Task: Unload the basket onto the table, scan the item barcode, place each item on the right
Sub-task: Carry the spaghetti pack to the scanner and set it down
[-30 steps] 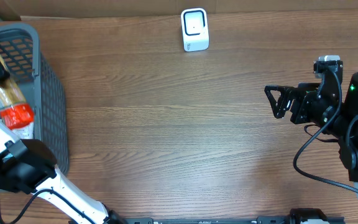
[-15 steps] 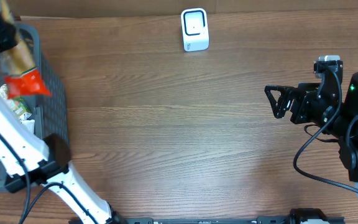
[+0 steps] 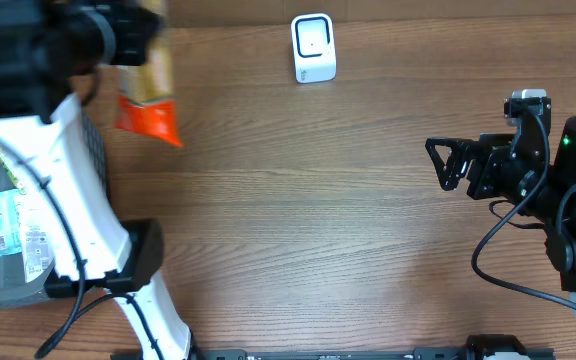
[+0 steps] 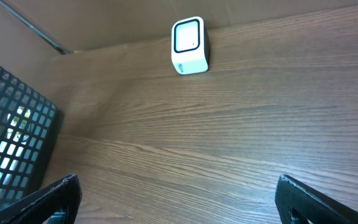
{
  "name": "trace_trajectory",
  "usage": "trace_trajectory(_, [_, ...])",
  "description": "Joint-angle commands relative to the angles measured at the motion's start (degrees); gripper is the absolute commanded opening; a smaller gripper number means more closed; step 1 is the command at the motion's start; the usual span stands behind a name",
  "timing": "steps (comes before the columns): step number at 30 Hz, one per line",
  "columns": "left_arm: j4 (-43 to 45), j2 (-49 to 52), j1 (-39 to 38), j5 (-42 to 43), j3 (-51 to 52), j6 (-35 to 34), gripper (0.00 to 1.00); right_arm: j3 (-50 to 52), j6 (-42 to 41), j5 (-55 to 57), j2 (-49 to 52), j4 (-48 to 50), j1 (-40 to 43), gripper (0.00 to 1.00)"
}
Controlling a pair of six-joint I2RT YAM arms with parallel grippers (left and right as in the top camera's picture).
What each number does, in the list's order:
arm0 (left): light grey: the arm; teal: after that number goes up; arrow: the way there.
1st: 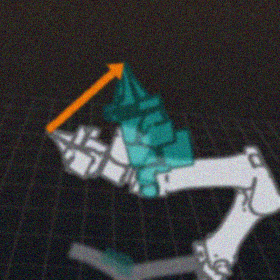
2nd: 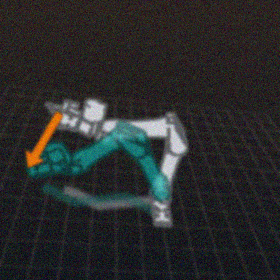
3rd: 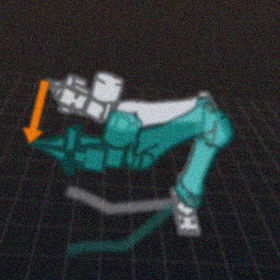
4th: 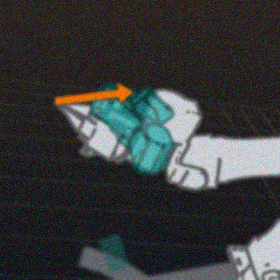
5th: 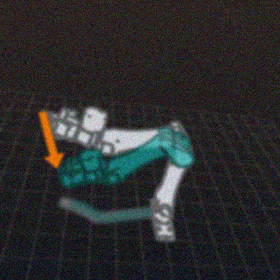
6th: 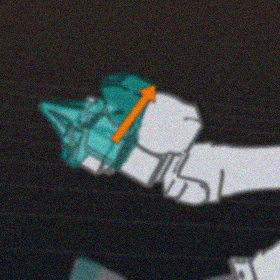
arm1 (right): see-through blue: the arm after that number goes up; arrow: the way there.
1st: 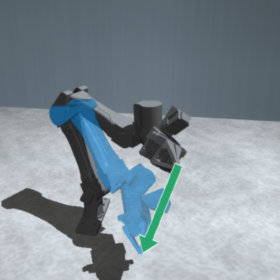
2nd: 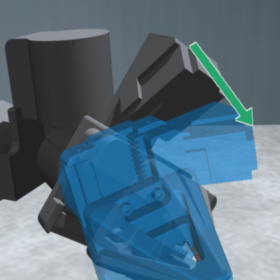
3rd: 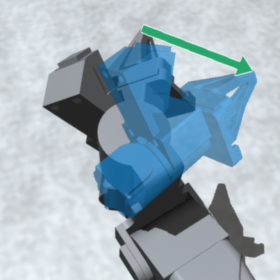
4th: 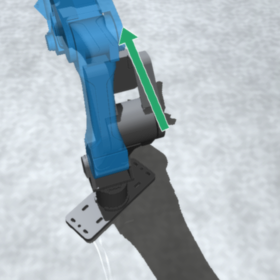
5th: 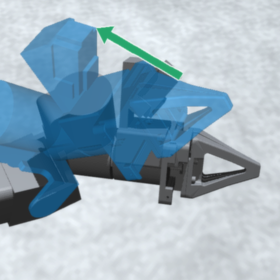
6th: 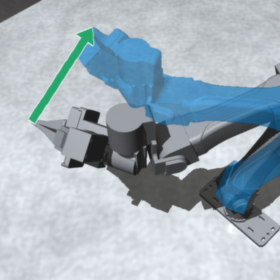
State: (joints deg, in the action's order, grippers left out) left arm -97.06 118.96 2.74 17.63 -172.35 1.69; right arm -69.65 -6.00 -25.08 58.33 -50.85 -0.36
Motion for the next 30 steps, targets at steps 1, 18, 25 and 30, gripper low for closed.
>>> trace_trajectory(1, [0.2,-1.8,-6.9,-0.7,9.5,-0.5,0.04,-1.9,-0.2,0.0,0.4,0.1,0.3,1.0])
trace_trajectory(18, [34.1,-1.7,-25.0,-2.3,68.5,-28.8,0.04,-1.9,-0.2,0.0,1.3,0.0,0.3,1.0])
trace_trajectory(25, [44.5,-1.7,-31.1,-1.5,80.3,-44.1,0.05,-1.9,-0.2,0.0,1.3,0.0,0.3,1.0])
trace_trajectory(30, [45.9,-1.7,-32.1,-1.4,80.8,-44.5,1.0,-1.9,-0.2,0.0,1.3,0.0,0.3,1.0])
